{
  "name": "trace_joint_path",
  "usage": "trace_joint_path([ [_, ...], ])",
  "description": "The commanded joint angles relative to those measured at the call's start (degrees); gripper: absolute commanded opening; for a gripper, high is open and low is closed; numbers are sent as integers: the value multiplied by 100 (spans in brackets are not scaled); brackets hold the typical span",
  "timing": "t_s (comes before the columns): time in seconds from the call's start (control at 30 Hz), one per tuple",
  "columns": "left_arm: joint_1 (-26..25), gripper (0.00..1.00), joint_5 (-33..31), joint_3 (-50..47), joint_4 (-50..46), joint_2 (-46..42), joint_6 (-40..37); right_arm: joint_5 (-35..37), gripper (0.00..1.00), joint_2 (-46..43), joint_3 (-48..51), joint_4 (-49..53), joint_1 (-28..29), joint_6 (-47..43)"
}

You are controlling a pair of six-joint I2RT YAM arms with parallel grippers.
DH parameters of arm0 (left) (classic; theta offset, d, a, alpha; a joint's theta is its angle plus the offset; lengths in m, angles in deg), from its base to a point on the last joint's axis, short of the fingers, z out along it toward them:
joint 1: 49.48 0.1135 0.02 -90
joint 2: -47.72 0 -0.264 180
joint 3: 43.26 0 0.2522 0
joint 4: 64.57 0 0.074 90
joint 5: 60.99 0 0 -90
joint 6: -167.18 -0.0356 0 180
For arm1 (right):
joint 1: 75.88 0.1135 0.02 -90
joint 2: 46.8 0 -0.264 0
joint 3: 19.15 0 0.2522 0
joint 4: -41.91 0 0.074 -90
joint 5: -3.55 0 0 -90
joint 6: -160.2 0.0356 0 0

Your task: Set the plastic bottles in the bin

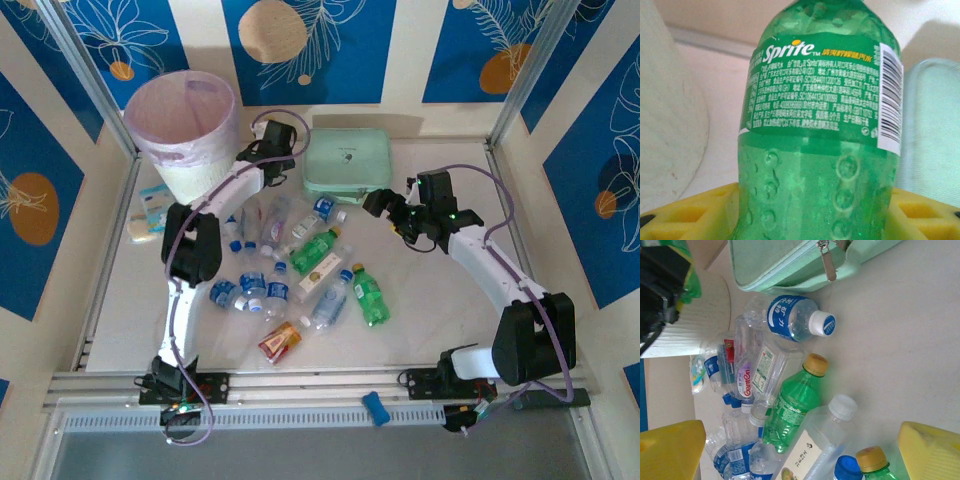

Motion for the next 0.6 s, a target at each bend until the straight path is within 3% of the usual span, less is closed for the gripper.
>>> trace_joint_path([
  [0.0,21,39,559,-211,344,-566,-705,-147,99,95,-226,-61,78,54],
  [0.37,194,38,1581,-475,-36,-1914,-1454,-89,99,236,-337,-126,224,119],
  [0.57,708,38,1945,-531,-246,-2496,-1307,-83,99,343,-402,-175,300,160],
])
